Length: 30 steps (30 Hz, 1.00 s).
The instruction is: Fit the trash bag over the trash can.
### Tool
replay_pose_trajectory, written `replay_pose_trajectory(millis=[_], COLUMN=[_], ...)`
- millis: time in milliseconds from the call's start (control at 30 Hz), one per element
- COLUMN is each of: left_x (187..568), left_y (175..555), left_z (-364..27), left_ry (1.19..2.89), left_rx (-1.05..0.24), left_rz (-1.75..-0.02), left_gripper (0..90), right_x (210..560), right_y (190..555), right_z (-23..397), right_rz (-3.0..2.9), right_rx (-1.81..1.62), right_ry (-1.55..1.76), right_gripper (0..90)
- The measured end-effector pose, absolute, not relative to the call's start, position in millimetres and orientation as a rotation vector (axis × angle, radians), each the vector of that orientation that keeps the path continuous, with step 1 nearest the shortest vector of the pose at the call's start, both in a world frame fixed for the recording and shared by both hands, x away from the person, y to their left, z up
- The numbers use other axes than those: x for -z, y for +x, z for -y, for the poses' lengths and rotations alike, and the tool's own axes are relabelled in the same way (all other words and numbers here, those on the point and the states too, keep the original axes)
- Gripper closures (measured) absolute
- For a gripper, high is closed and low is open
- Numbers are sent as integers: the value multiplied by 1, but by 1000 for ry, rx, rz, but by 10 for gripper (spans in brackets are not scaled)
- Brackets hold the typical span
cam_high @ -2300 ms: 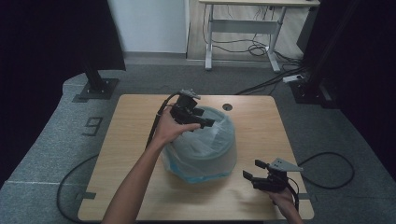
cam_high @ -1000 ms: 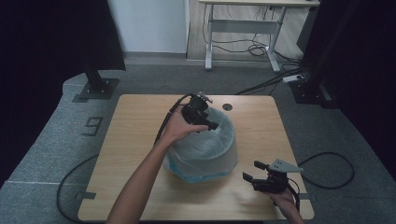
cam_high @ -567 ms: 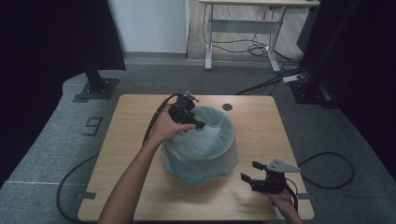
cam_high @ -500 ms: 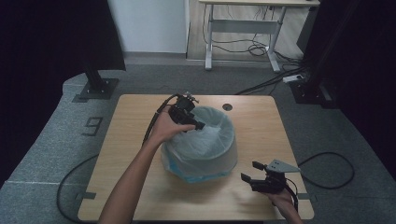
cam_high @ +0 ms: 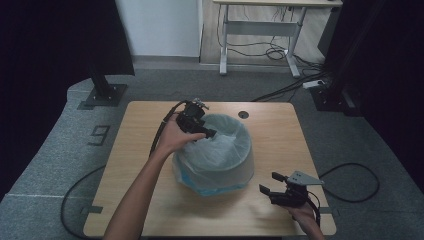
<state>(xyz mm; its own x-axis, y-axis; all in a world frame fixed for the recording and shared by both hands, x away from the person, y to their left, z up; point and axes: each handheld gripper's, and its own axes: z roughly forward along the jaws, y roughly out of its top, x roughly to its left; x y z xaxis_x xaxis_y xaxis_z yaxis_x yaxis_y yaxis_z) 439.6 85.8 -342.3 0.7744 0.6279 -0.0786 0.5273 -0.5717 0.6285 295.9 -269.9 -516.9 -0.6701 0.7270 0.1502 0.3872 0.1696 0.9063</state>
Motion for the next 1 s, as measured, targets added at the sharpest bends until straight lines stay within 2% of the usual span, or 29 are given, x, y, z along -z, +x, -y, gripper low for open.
replay_pose_trajectory(millis=[333,667,1000], left_x=[328,325,341], left_y=[400,373,377], left_z=[-111,-83,-60], left_ry=[2235,2252,2336], left_rx=[-180,-168,-149], left_rz=[-775,-673,-676], left_gripper=[363,362,362], right_x=[518,519,520], right_y=[296,296,296], right_z=[267,264,265], right_rz=[-2143,-2159,-2160], right_rx=[-1494,-1469,-1470], right_ry=[1059,1063,1065], right_gripper=[220,220,220])
